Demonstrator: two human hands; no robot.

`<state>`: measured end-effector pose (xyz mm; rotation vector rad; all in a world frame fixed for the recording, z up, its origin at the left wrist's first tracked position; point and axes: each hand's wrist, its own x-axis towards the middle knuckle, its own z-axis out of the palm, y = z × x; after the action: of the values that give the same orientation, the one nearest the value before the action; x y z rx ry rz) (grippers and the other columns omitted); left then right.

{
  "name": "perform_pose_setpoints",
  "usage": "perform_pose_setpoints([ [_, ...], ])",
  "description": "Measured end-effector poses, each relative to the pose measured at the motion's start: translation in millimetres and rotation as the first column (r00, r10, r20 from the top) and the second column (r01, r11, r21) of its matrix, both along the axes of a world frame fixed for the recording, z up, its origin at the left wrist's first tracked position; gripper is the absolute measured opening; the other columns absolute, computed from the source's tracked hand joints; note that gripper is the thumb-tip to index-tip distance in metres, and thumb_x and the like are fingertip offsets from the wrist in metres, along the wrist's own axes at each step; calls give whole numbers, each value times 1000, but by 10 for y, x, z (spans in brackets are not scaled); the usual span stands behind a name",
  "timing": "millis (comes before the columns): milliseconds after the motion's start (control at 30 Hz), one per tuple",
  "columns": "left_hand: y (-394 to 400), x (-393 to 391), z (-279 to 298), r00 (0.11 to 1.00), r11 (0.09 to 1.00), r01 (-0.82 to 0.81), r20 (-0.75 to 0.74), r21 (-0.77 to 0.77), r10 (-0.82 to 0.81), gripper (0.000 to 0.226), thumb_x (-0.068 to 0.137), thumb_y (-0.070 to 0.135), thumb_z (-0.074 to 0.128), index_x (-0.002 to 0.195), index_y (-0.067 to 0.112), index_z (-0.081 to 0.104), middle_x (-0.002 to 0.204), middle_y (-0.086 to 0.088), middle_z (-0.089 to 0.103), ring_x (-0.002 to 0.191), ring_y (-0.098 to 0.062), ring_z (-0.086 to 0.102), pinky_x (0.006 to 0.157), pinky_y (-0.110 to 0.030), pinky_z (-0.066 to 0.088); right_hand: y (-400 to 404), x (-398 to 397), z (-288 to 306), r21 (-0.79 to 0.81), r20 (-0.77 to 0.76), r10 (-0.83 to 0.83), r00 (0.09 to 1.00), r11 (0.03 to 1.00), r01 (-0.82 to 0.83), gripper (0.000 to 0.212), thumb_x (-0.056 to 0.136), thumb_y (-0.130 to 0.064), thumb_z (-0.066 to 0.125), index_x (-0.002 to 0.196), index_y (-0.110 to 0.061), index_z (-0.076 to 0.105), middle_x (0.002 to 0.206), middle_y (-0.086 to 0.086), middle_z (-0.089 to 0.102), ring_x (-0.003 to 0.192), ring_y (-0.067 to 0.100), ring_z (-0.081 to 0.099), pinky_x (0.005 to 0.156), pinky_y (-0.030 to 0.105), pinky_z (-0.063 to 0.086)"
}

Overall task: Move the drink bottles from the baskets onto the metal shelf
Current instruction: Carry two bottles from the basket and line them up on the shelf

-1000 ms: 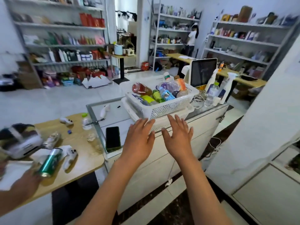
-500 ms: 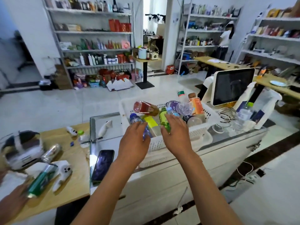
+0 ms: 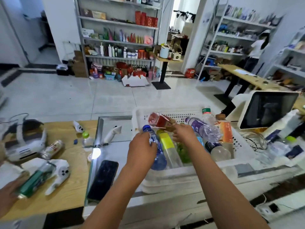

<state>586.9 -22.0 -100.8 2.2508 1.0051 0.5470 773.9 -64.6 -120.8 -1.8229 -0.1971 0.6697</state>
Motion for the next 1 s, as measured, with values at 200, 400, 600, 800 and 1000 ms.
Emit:
perform_pose_setpoints([
  [200,8,482,89,953,994,-29,-303,-105,-4,8,90,13,51,93,9,58,101,-14,60,89,-28,59,66,-28,40,276,311,-51,23,-297,94,950,996,-91,31,95,-37,59,103,-7,61,89,22,63,72,33,65,41,31,54],
  [400,-78,748,-141,817,994,-68,-577,-80,9,44,91,17,58,133,9,47,136,-13,51,121,-30,53,94,-36,46,471,588,-116,139,-490,173,854,983,-119,18,101,-25,52,106,-12,63,101,17,63,85,34,62,38,41,54],
  [600,-197,904,-236,710,997,-40,-700,70,78,31,86,8,61,116,5,61,123,-13,60,114,-27,58,89,-33,50,591,781,-119,79,-640,165,750,986,-149,20,90,-28,71,97,-10,65,87,18,63,80,36,62,37,39,54],
  [800,-155,890,-351,814,973,-226,-558,-46,163,31,80,11,63,110,4,63,117,-16,63,107,-31,60,83,-31,47,622,802,-119,88,-627,148,765,989,-118,18,88,-24,72,86,-9,62,79,15,61,71,32,61,44,43,55],
  [1000,-149,866,-347,882,945,-326,-368,-23,295,23,79,13,64,100,7,63,104,-17,64,96,-34,62,75,-34,48,693,607,-167,158,-417,89,905,987,-24,26,79,-23,76,97,-8,66,72,7,65,39,15,54,33,18,41],
])
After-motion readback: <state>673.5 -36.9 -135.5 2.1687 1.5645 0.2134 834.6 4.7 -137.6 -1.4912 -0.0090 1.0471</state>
